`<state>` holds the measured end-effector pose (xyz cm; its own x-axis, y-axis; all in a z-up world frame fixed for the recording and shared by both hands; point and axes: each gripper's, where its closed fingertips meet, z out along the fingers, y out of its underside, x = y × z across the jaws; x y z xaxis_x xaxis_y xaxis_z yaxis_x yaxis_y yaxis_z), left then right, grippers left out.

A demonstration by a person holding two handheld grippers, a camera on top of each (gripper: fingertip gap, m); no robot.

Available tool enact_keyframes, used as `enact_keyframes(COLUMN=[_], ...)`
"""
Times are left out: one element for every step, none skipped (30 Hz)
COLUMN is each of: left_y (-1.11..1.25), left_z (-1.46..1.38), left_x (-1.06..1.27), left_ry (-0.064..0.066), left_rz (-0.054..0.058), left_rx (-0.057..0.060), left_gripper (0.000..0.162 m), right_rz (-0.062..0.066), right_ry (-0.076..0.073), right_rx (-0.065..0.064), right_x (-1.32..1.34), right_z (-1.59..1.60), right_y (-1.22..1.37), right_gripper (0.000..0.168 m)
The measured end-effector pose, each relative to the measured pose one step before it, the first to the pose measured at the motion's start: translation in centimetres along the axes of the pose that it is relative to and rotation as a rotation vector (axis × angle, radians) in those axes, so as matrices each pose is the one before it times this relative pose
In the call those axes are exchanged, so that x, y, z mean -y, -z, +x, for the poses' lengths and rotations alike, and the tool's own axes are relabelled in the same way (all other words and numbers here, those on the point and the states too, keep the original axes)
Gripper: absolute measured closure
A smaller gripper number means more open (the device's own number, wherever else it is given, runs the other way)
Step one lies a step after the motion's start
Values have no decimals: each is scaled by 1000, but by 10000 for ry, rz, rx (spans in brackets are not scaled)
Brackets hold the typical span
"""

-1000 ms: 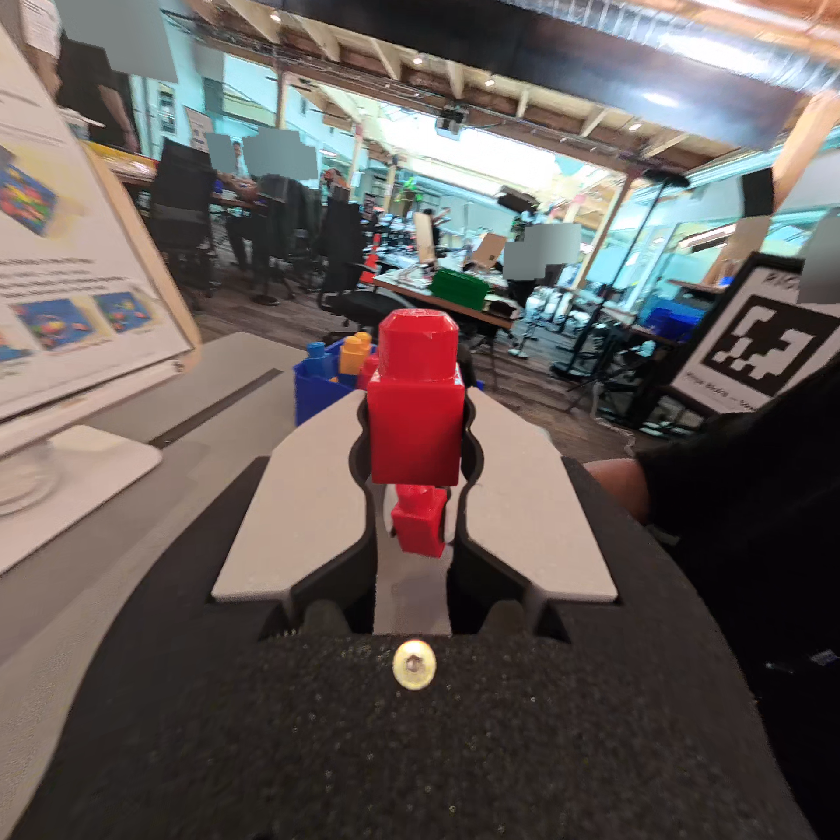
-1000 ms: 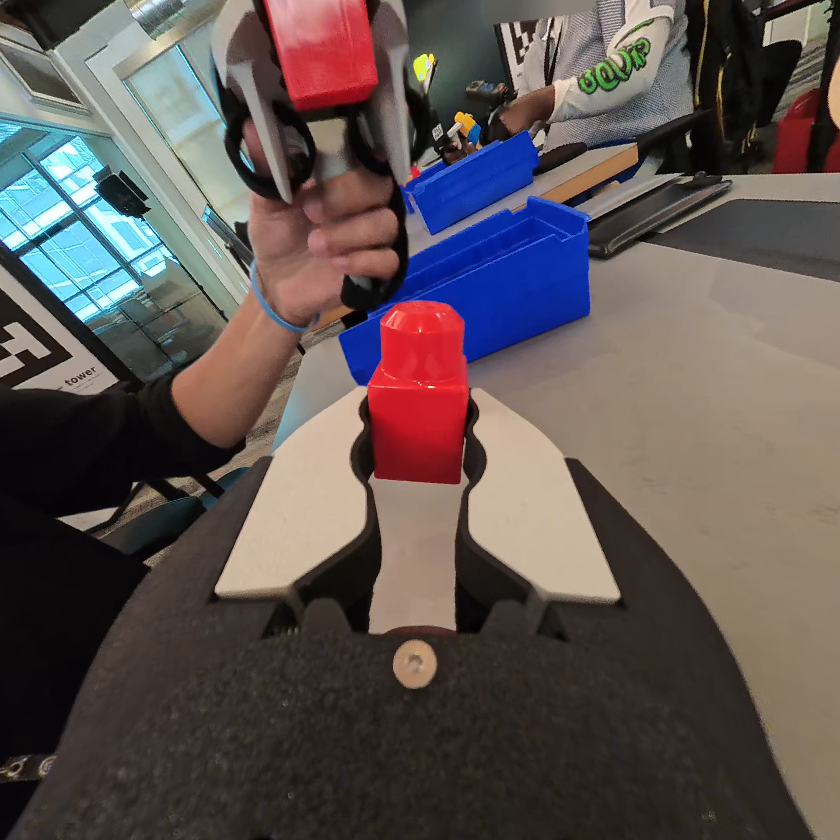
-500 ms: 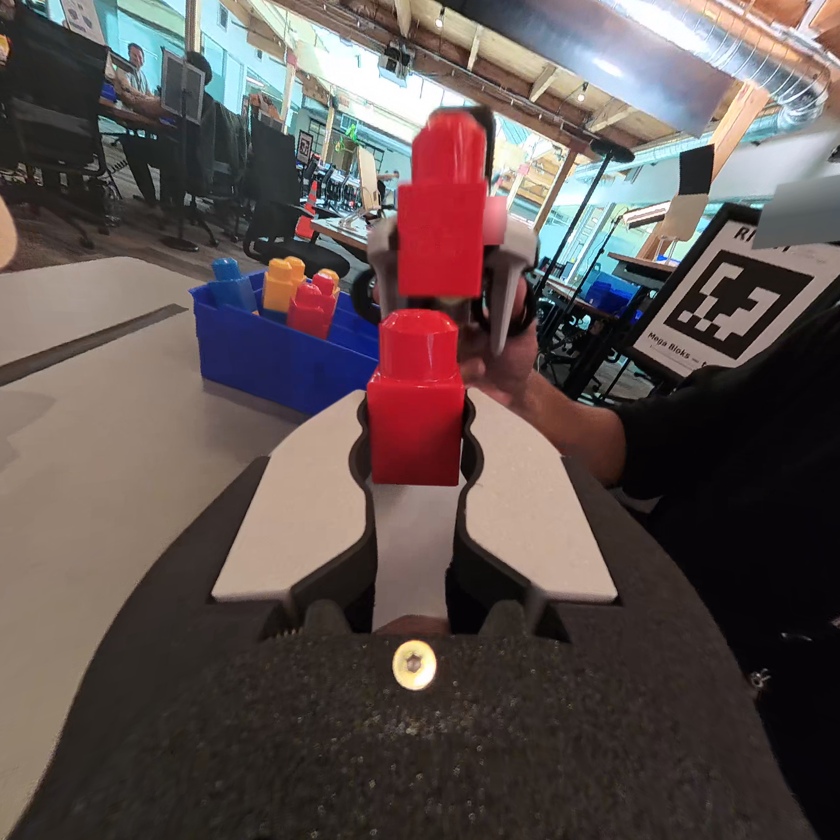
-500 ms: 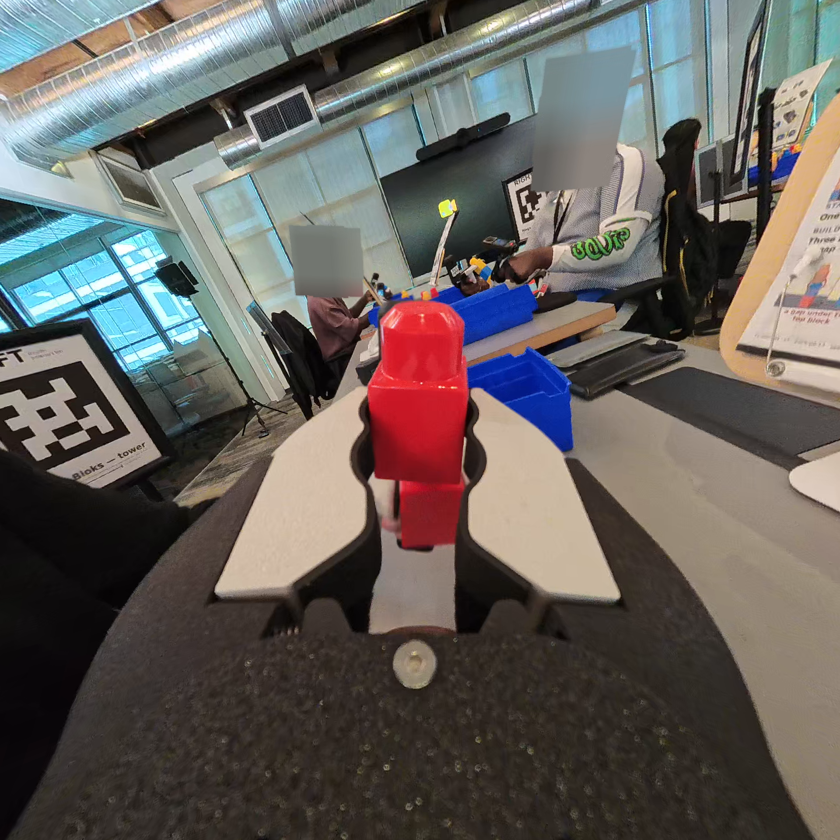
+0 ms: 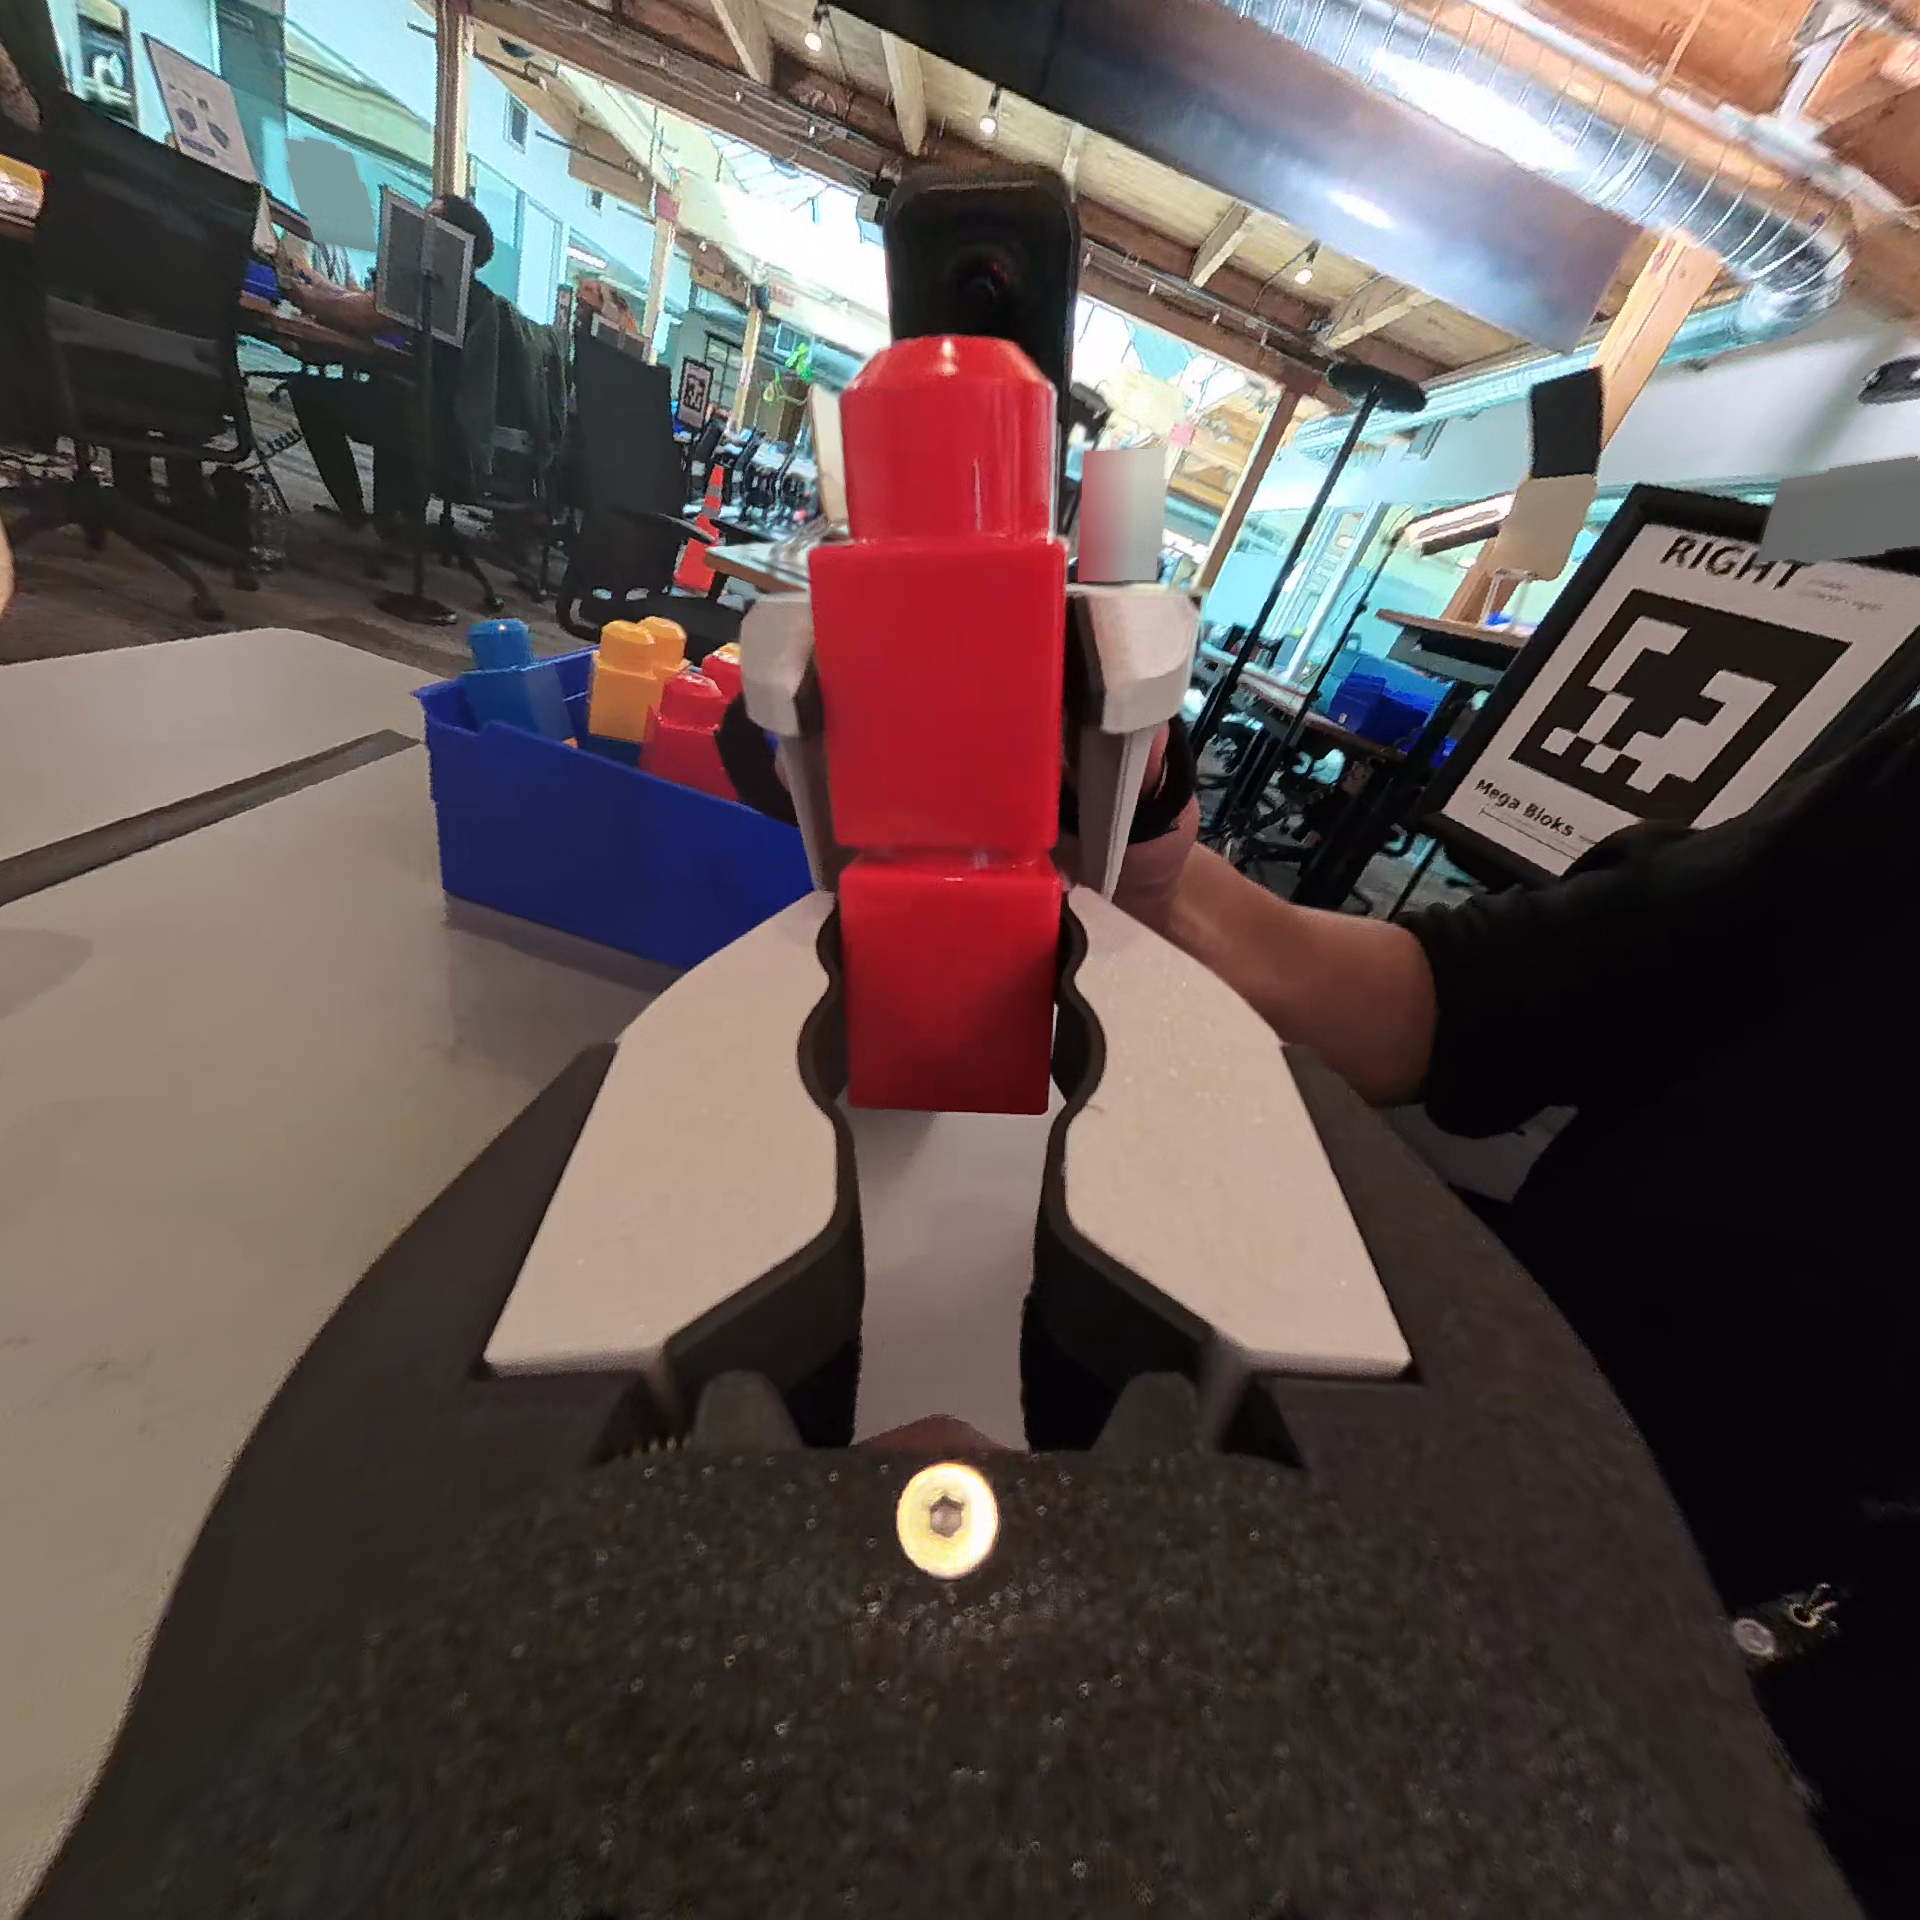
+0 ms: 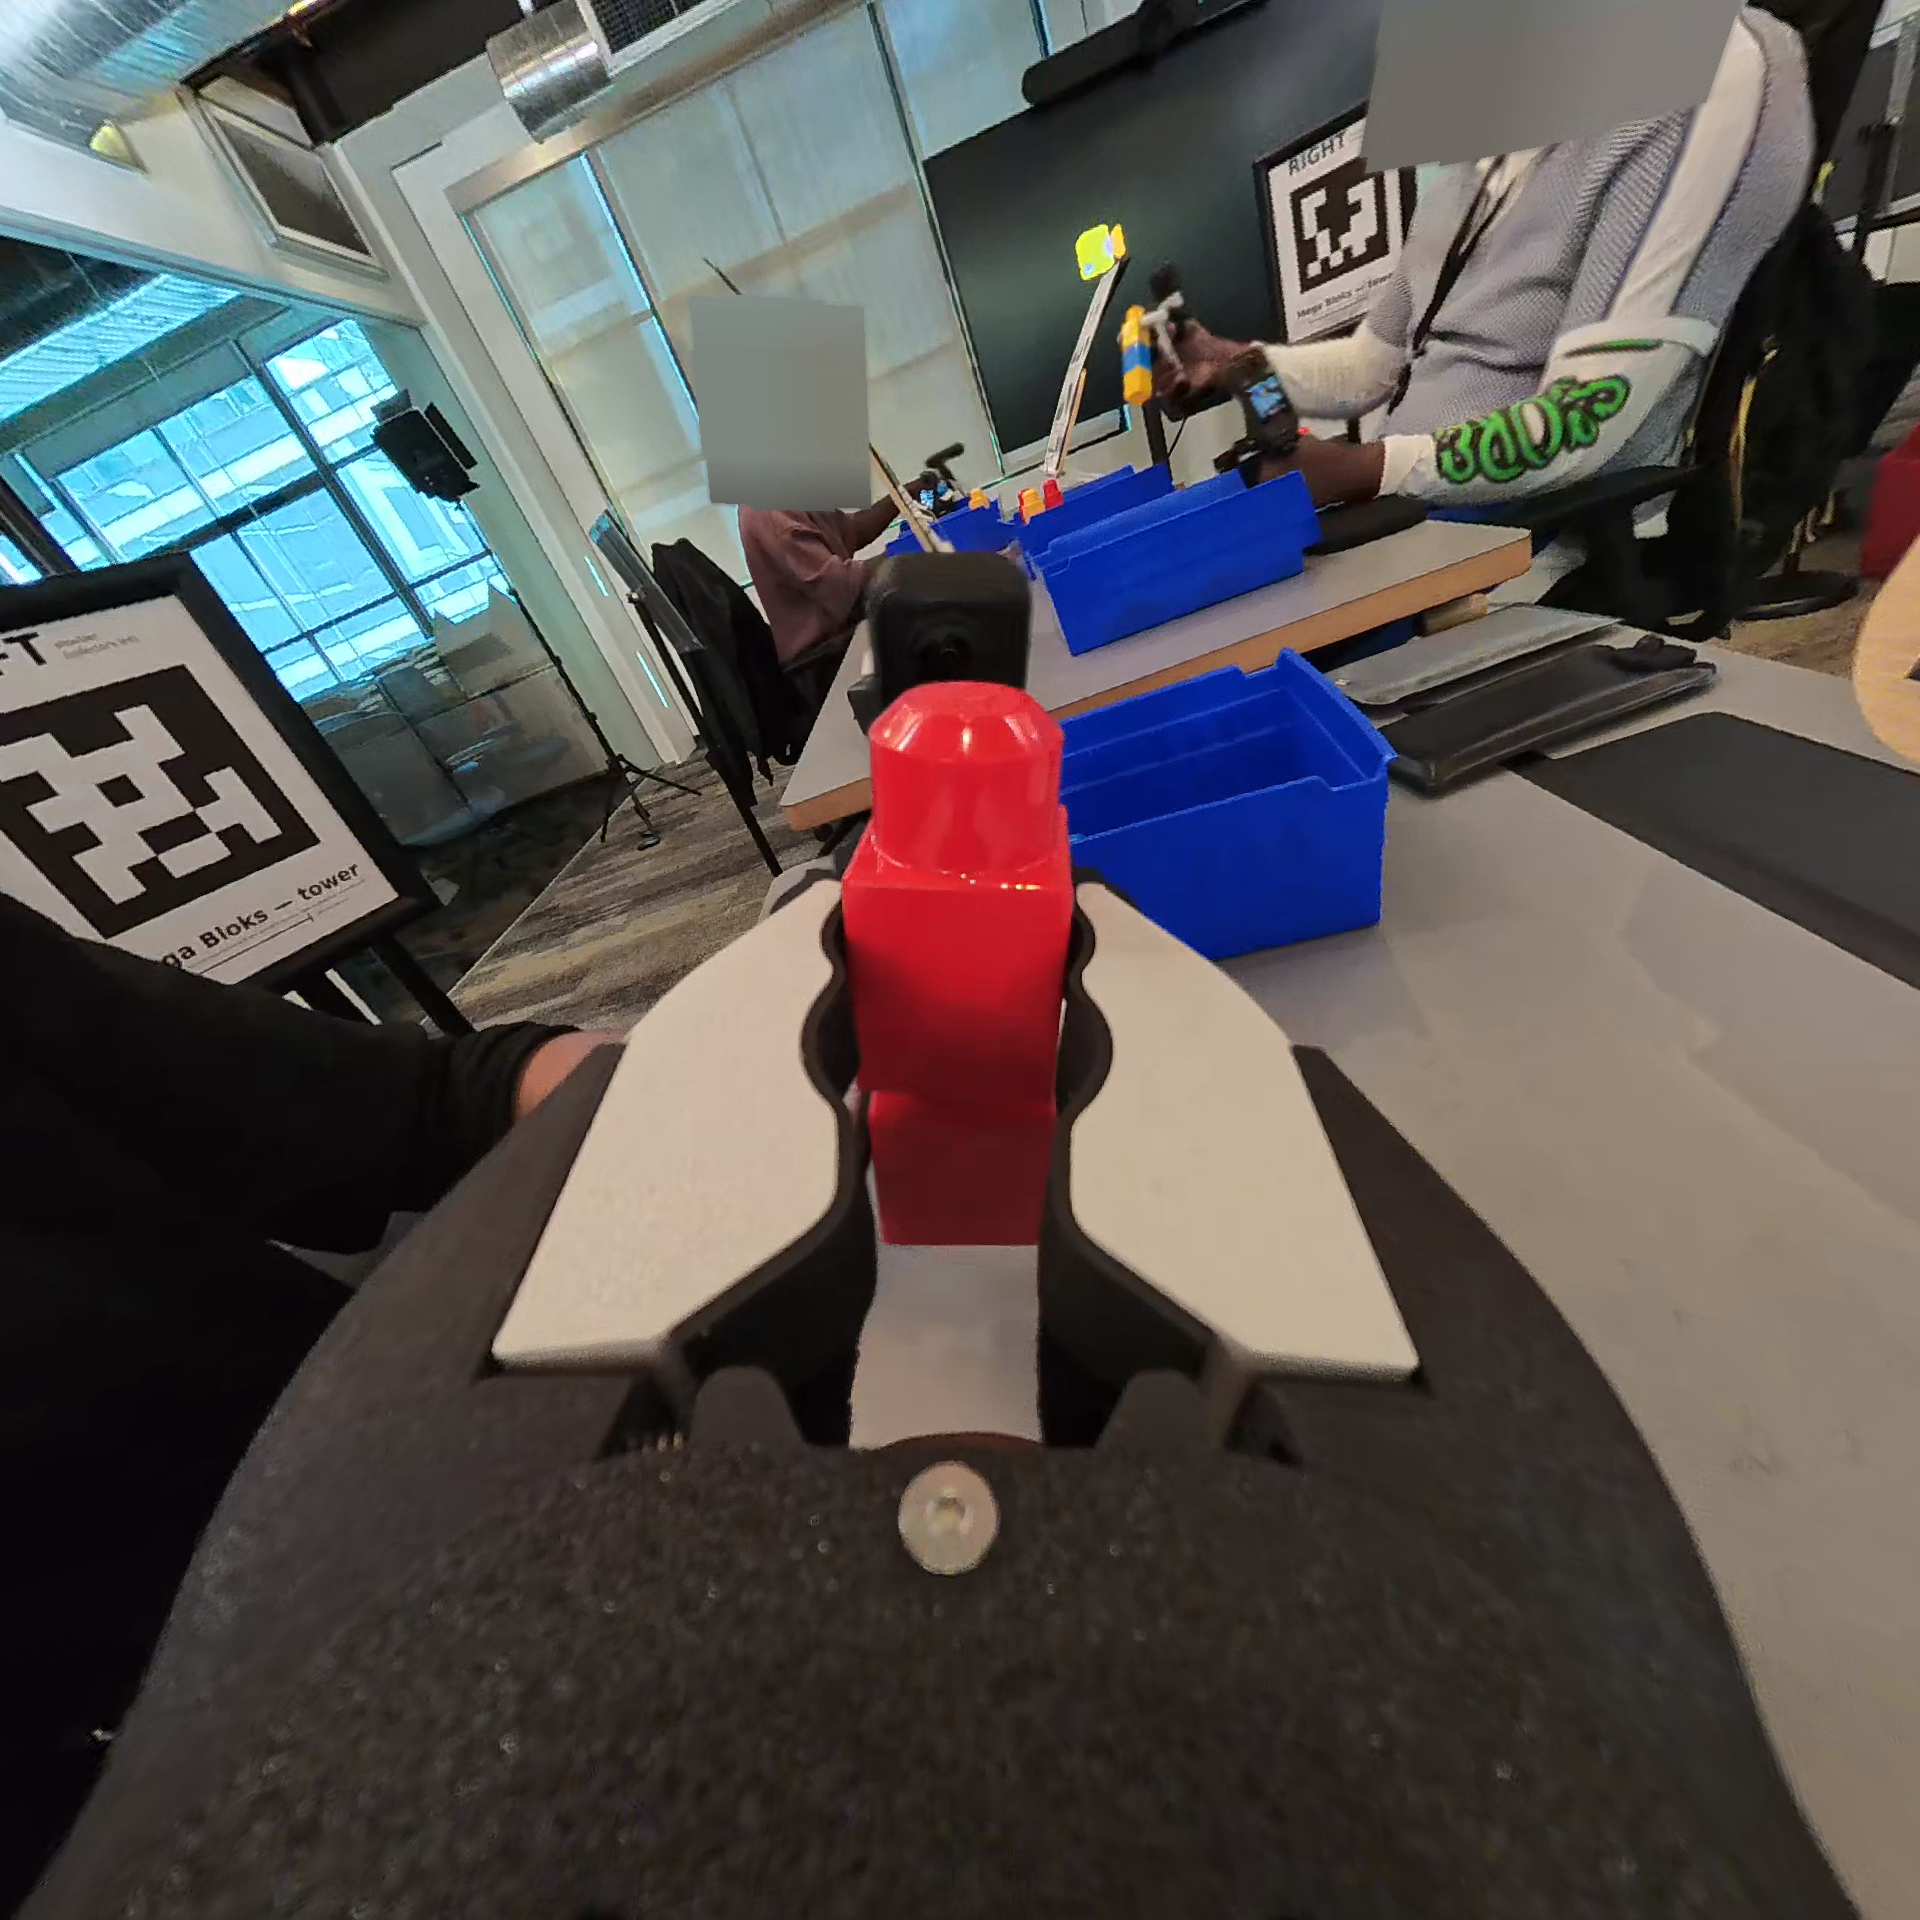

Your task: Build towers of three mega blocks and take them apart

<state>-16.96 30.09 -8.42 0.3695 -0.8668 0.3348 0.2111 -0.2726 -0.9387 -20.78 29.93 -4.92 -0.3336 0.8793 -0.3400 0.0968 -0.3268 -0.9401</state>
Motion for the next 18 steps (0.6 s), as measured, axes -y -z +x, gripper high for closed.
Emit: enact_keyframes(left_y=[103,74,60,70,101,66,49,37,46,67,65,51,14,10,28,3,-15,-10], left_z=[197,36,-65,-53,-56,-28,37,42,99,95,-40,-129,-32,-20,-41,58,49,-16], left_x=[241,152,46,46,64,37,-47,-80,-94,-143,-154,-97,-46,-85,-44,34,46,31], left_ry=[243,240,92,39,13,14,-7,-1,10,-5,39,86,43,-20,-11,-17,-20,-12], left_rz=[227,181,151,127,94,65,-2,-18,-10,-61,-63,-42,8,-14,-62,-11,1,-37], left_rx=[-254,-150,-42,-34,11,-5,-35,-21,-70,-74,-9,31,-1,4,15,-4,4,31], left_gripper=[127,127,127,127,127,127,127,127,127,127,127,127,127,127,127,127,127,127], right_rz=[-4,-17,-12,23,85,147,163,180,186,128,98,105,59,-20,-29,-19,-58,-81], right_ry=[78,51,27,18,8,8,5,-25,-68,-86,-49,-58,-32,49,50,32,61,91], right_rx=[38,-47,-57,-40,-35,8,57,81,127,108,2,-6,29,-13,-11,12,-27,-59], right_x=[-43,-24,-17,-33,-39,-17,-43,-60,-81,-116,-120,-70,-53,-78,-18,44,43,27], right_z=[-54,71,98,72,48,2,-57,-78,-135,-62,81,98,35,28,-8,-54,-21,12], right_y=[-183,-147,-118,-126,-119,-77,-23,-21,-18,-13,4,17,6,16,-2,-21,-8,19], right_gripper=[132,132,132,132,132,132,132,132,132,132,132,132,132,132,132,132,132,132])
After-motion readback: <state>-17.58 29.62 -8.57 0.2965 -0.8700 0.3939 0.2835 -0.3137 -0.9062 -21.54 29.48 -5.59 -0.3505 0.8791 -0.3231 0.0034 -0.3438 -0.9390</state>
